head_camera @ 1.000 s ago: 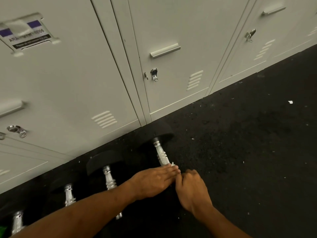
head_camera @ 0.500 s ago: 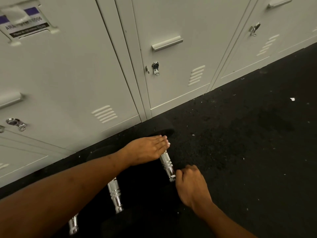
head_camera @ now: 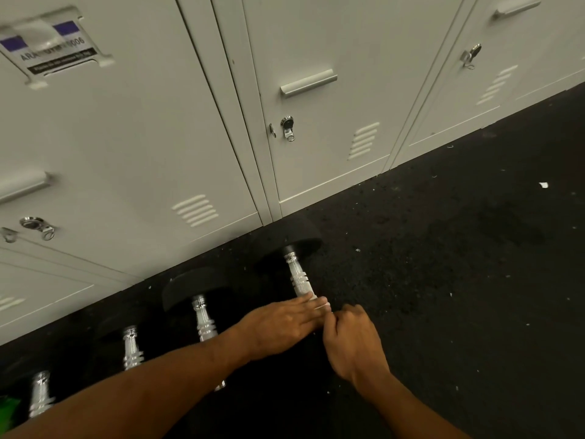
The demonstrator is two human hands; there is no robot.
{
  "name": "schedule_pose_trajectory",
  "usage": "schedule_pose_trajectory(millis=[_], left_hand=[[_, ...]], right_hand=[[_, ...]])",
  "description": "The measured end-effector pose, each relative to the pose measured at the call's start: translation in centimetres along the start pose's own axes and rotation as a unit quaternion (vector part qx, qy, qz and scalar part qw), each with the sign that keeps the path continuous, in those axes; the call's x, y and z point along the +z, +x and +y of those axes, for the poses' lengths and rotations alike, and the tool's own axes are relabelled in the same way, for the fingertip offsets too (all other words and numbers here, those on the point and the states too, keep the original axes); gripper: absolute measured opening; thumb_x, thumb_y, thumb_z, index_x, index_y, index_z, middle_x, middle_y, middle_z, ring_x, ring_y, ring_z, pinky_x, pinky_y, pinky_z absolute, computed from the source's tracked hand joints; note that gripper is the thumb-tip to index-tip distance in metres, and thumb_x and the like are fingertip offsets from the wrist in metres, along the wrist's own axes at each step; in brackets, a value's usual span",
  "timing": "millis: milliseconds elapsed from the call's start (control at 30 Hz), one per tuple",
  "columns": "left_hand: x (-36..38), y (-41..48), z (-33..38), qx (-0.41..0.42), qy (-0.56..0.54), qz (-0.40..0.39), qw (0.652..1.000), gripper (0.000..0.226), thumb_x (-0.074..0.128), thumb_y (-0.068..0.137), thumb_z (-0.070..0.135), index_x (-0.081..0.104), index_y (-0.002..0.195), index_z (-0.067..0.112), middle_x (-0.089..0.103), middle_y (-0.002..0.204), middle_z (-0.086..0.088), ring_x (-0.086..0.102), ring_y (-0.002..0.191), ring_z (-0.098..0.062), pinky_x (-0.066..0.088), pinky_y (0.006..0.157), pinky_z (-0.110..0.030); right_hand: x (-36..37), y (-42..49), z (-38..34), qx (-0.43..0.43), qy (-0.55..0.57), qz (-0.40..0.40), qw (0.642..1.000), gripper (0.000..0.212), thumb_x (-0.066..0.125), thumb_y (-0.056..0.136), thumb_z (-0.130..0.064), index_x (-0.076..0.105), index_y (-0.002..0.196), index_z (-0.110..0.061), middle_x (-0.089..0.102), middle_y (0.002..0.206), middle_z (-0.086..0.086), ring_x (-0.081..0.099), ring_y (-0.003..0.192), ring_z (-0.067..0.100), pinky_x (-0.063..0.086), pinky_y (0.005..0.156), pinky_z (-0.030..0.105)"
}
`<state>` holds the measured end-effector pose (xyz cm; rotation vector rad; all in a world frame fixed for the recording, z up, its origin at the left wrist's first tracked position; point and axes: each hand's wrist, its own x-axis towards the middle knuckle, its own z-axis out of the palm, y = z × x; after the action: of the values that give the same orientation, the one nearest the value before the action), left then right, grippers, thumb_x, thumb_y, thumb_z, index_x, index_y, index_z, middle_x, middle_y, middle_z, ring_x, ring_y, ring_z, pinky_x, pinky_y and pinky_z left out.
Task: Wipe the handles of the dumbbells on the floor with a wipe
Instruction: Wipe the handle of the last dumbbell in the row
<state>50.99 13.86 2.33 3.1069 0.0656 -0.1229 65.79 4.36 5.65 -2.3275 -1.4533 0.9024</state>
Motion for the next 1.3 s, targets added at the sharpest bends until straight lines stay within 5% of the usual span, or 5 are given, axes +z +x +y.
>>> schedule_pose_trajectory(millis=[300, 533, 700, 967, 1300], left_hand=[[-0.9, 0.1, -4.3, 0.051, 0.038, -0.049, 0.997, 0.059, 0.06, 0.094, 0.017, 0.035, 0.146, 0.008, 0.042, 0.15, -0.012, 0.033, 0.143, -0.024, 0.034, 0.115, -0.039], [-0.7, 0.6, -5.5, 0.005, 0.122, -0.078, 0.989, 0.059, 0.042, 0.101, 0.013, 0.013, 0.152, 0.002, 0.02, 0.159, -0.018, 0.015, 0.148, -0.029, 0.005, 0.117, -0.038], [-1.1, 1.2, -5.8, -0.079, 0.116, -0.101, 0.985, 0.063, 0.043, 0.101, 0.014, 0.009, 0.152, 0.0, 0.015, 0.159, -0.021, 0.011, 0.149, -0.03, 0.003, 0.118, -0.039], [0.6, 0.1, -1.8, -0.074, -0.016, 0.004, 0.997, 0.057, 0.061, 0.087, 0.009, 0.046, 0.141, 0.007, 0.05, 0.145, -0.011, 0.043, 0.137, -0.022, 0.032, 0.115, -0.035], [0.4, -0.2, -1.1, 0.025, 0.007, -0.02, 0.999, 0.053, 0.062, 0.091, 0.02, 0.047, 0.141, 0.009, 0.047, 0.147, -0.007, 0.037, 0.14, -0.017, 0.027, 0.117, -0.033]], right_hand=[[-0.1, -0.1, -0.1, -0.001, 0.007, -0.009, 1.0, 0.043, 0.031, 0.096, -0.033, 0.061, 0.069, -0.018, 0.057, 0.081, -0.001, 0.049, 0.083, 0.009, 0.046, 0.084, 0.032], [-0.1, -0.1, -0.1, 0.003, 0.024, -0.006, 1.0, 0.041, 0.032, 0.094, -0.034, 0.055, 0.062, -0.022, 0.052, 0.075, -0.004, 0.047, 0.079, 0.007, 0.045, 0.077, 0.029], [-0.1, -0.2, -0.1, 0.005, 0.028, -0.016, 0.999, 0.043, 0.03, 0.094, -0.036, 0.057, 0.065, -0.02, 0.052, 0.078, -0.004, 0.047, 0.08, 0.007, 0.047, 0.078, 0.03], [0.2, 0.0, -0.2, 0.003, -0.002, -0.001, 1.0, 0.041, 0.032, 0.093, -0.033, 0.057, 0.064, -0.019, 0.055, 0.075, -0.003, 0.047, 0.078, 0.008, 0.045, 0.078, 0.028], [-0.4, -0.3, -0.6, -0.008, -0.012, 0.009, 1.0, 0.044, 0.03, 0.099, -0.033, 0.066, 0.083, -0.013, 0.06, 0.086, 0.002, 0.05, 0.086, 0.01, 0.045, 0.085, 0.029]])
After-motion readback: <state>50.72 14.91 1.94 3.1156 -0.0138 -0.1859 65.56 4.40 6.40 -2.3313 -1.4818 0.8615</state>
